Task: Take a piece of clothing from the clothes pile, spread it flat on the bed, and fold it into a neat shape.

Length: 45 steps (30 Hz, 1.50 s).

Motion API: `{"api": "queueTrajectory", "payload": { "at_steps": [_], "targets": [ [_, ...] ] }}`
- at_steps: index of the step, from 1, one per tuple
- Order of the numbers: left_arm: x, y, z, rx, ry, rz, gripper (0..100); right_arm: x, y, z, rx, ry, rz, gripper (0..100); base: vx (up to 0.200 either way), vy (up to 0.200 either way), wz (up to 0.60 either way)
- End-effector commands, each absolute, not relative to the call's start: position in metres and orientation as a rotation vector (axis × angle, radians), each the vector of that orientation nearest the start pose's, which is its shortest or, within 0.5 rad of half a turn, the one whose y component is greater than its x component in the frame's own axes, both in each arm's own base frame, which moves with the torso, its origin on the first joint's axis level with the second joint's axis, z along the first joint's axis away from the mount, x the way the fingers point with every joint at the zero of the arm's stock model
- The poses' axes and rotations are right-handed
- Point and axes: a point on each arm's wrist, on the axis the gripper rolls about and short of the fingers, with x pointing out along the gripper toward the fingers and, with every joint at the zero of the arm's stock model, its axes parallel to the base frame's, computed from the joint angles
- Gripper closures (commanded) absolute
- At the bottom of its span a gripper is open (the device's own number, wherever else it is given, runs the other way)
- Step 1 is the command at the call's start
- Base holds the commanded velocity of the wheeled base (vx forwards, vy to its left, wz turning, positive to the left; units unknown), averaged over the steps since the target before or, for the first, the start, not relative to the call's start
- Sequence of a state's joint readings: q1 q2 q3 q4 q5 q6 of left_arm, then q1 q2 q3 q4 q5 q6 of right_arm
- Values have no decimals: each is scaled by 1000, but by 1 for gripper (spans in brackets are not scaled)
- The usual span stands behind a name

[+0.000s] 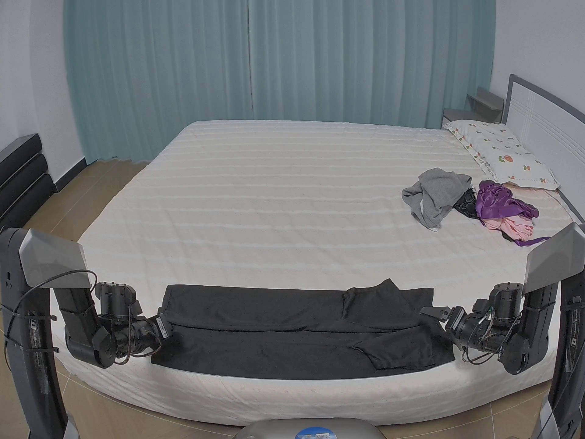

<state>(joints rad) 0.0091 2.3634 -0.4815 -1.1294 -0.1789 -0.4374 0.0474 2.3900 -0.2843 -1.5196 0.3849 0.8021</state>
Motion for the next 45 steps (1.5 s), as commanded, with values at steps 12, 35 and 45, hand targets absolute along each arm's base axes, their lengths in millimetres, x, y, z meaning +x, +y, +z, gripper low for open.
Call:
{"api": "queueTrajectory", "payload": {
  "at_steps": [12, 35, 45],
  "targets": [
    [309, 5, -48, -494, 758, 24, 100, 283, 20, -35, 856, 691, 168, 0, 0, 0, 0],
    [308, 3, -48, -497, 765, 19, 100, 298, 30, -65, 619, 723, 273, 100, 0, 0, 0],
    [308, 3, -48, -497, 765, 19, 100, 293, 29, -66, 587, 740, 321, 100, 0, 0, 0]
  ]
}}
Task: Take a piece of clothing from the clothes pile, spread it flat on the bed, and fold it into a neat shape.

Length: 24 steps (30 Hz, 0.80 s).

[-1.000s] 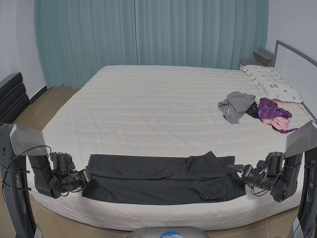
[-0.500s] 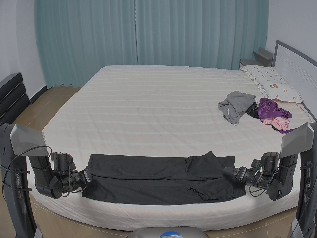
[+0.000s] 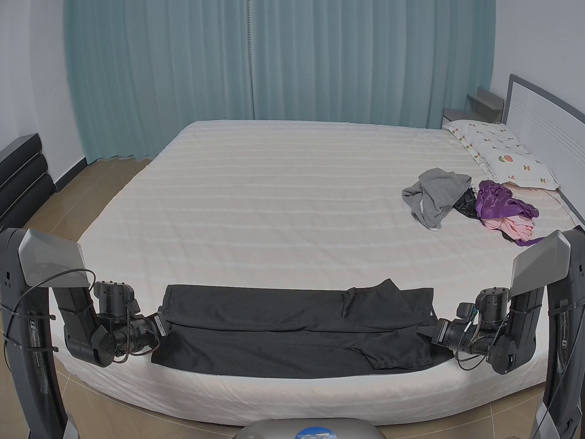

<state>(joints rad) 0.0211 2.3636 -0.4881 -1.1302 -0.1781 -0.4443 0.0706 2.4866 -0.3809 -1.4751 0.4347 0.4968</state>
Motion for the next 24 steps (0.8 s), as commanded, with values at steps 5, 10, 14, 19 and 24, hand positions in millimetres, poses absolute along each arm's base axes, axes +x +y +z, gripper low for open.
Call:
{"api": "queueTrajectory", "payload": {
  "at_steps": [5, 10, 14, 19, 24],
  "targets": [
    [308, 3, -49, -498, 769, 18, 100, 294, 23, -62, 597, 716, 307, 100, 0, 0, 0],
    [308, 2, -50, -496, 770, 16, 100, 297, 15, -56, 612, 684, 287, 100, 0, 0, 0],
    [308, 2, -50, -496, 770, 16, 100, 299, 9, -53, 620, 665, 272, 100, 0, 0, 0],
    [309, 2, -50, -494, 769, 17, 100, 300, 8, -53, 632, 661, 266, 100, 0, 0, 0],
    [309, 2, -47, -493, 761, 16, 100, 299, 9, -55, 631, 668, 266, 100, 0, 0, 0]
  ]
}}
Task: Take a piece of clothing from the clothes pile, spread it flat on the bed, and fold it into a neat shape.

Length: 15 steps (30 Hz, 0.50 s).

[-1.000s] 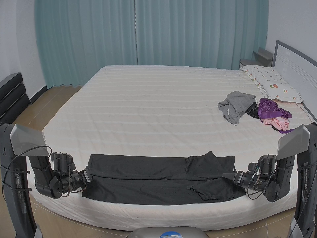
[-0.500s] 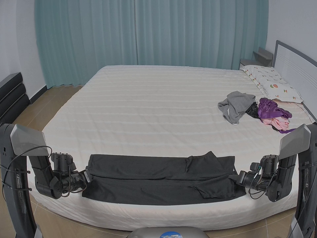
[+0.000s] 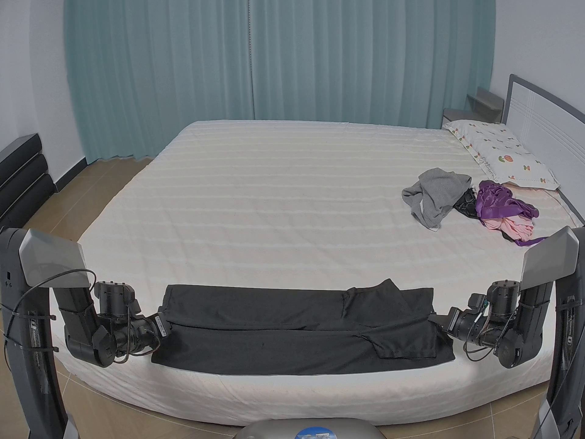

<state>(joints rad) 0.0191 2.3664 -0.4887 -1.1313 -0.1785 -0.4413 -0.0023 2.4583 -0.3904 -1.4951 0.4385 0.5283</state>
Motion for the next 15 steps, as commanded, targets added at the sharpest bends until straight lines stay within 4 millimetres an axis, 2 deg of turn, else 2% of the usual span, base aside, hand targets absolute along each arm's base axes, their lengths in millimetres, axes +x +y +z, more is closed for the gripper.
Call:
{"api": "queueTrajectory", "payload": {
  "at_steps": [1, 9, 15],
  "targets": [
    [308, 2, -48, -493, 762, 17, 100, 299, 9, -55, 632, 668, 267, 100, 0, 0, 0],
    [310, 3, -46, -492, 753, 22, 100, 298, 18, -60, 624, 695, 287, 100, 0, 0, 0],
    [311, 3, -48, -492, 757, 21, 100, 300, 16, -59, 624, 681, 284, 100, 0, 0, 0]
  ]
}}
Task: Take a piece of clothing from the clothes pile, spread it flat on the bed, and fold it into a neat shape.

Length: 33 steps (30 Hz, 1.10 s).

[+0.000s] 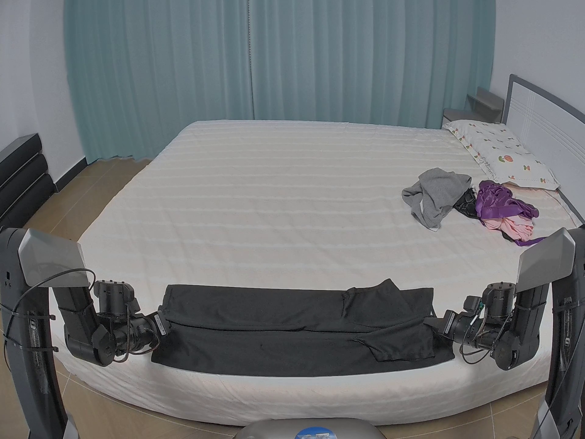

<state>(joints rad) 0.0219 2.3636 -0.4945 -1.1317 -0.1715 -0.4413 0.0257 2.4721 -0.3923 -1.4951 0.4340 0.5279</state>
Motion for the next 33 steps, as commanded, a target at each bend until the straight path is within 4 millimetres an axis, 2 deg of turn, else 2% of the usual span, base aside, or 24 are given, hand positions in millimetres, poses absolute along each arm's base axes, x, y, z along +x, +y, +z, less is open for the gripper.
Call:
{"api": "queueTrajectory", "payload": {
  "at_steps": [1, 10, 11, 12, 13, 20, 25, 33],
  "targets": [
    [311, 3, -48, -492, 757, 21, 100, 301, 15, -58, 624, 676, 282, 100, 0, 0, 0],
    [313, 3, -49, -495, 754, 22, 100, 298, 18, -62, 622, 695, 286, 100, 0, 0, 0],
    [313, 2, -49, -494, 754, 20, 100, 298, 19, -63, 621, 699, 287, 0, 0, 0, 0],
    [313, 2, -49, -494, 754, 20, 100, 298, 19, -63, 622, 701, 286, 0, 0, 0, 0],
    [312, 2, -50, -494, 758, 21, 0, 298, 19, -63, 622, 700, 286, 0, 0, 0, 0],
    [306, 5, -45, -521, 762, 38, 0, 298, 15, -52, 628, 668, 287, 0, 0, 0, 0],
    [308, 10, -15, -632, 667, 54, 0, 298, 10, -34, 725, 626, 254, 0, 0, 0, 0],
    [311, 10, -8, -662, 636, 63, 0, 299, 5, -34, 767, 624, 228, 0, 0, 0, 0]
  ]
}}
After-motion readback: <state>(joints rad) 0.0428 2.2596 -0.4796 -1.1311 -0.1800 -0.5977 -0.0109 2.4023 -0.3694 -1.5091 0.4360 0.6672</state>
